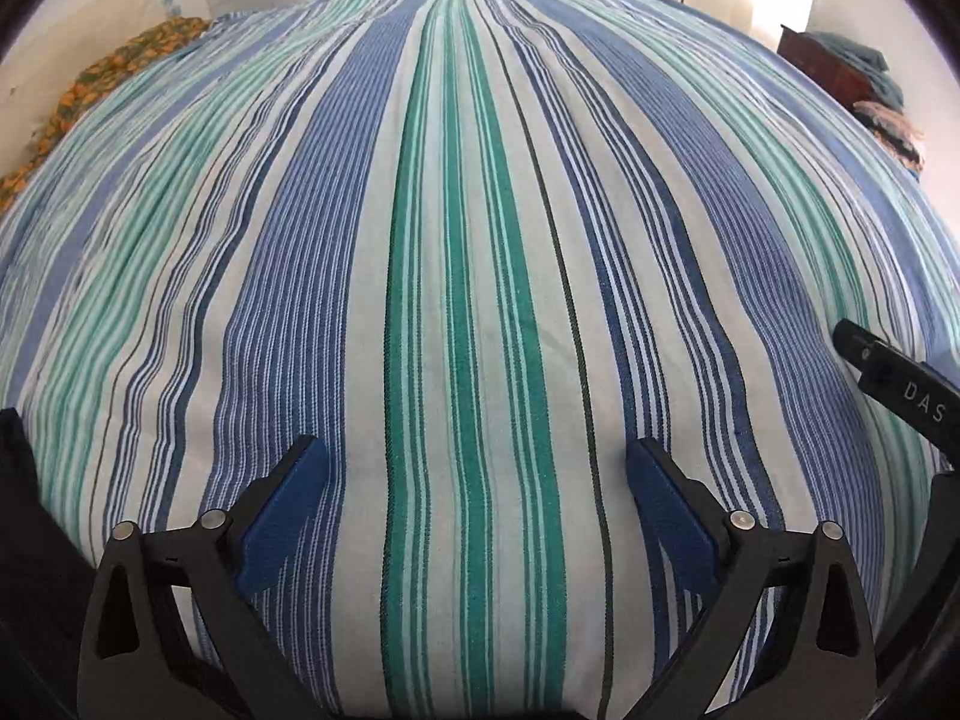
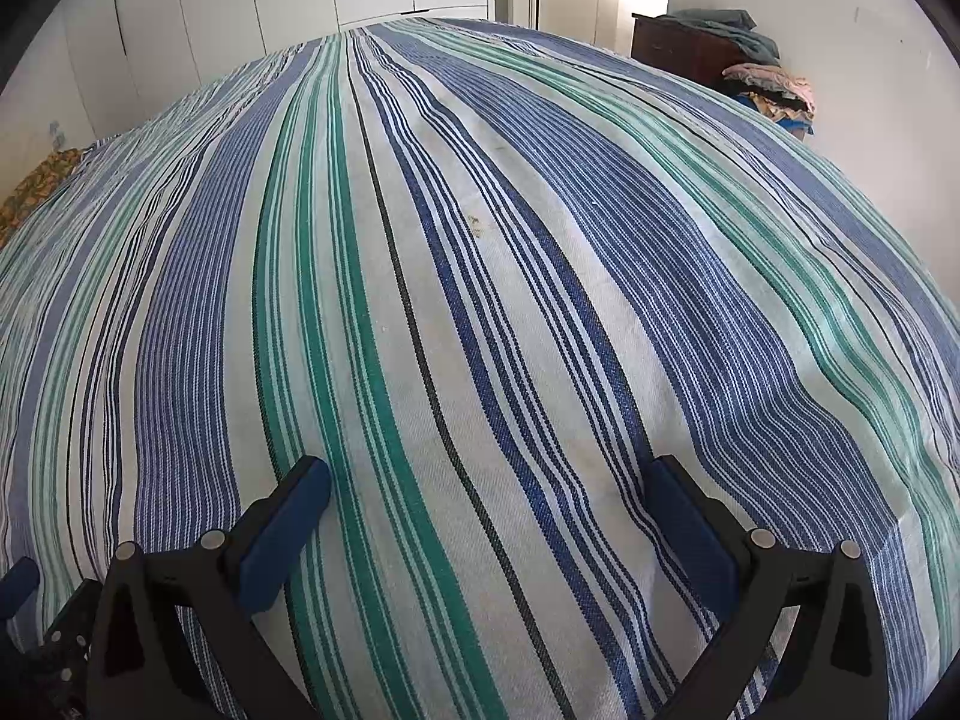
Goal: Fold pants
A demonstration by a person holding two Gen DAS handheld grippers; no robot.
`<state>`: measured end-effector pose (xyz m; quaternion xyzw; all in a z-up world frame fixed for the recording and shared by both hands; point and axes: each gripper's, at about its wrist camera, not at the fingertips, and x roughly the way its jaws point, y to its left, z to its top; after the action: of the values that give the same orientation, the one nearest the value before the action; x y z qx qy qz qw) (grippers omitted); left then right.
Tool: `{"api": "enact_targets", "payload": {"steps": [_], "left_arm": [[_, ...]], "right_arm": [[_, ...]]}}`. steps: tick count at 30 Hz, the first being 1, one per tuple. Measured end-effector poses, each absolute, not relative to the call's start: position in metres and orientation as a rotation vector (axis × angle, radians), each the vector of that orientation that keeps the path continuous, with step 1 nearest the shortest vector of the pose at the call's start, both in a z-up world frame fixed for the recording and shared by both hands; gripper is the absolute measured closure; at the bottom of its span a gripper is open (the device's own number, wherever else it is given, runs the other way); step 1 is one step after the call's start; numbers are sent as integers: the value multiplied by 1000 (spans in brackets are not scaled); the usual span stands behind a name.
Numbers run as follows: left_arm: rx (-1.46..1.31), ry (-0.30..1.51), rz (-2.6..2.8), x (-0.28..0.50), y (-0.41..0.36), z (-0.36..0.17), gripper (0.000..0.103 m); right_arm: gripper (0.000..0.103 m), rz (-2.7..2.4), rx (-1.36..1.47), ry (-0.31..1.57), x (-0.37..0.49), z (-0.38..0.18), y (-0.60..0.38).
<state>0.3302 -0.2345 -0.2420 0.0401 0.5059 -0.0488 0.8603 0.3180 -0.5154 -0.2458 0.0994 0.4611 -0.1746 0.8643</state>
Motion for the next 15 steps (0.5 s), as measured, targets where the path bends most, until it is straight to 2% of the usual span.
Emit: {"api": "enact_targets", "payload": {"steps": [4, 15], "left_arm": [[15, 1056, -137, 329, -224, -246, 1], [45, 1043, -126, 331, -227, -249, 1]], "right_arm": [[0, -368, 205, 967, 319, -245, -516], [0, -370, 202, 968, 320, -246, -515]]}}
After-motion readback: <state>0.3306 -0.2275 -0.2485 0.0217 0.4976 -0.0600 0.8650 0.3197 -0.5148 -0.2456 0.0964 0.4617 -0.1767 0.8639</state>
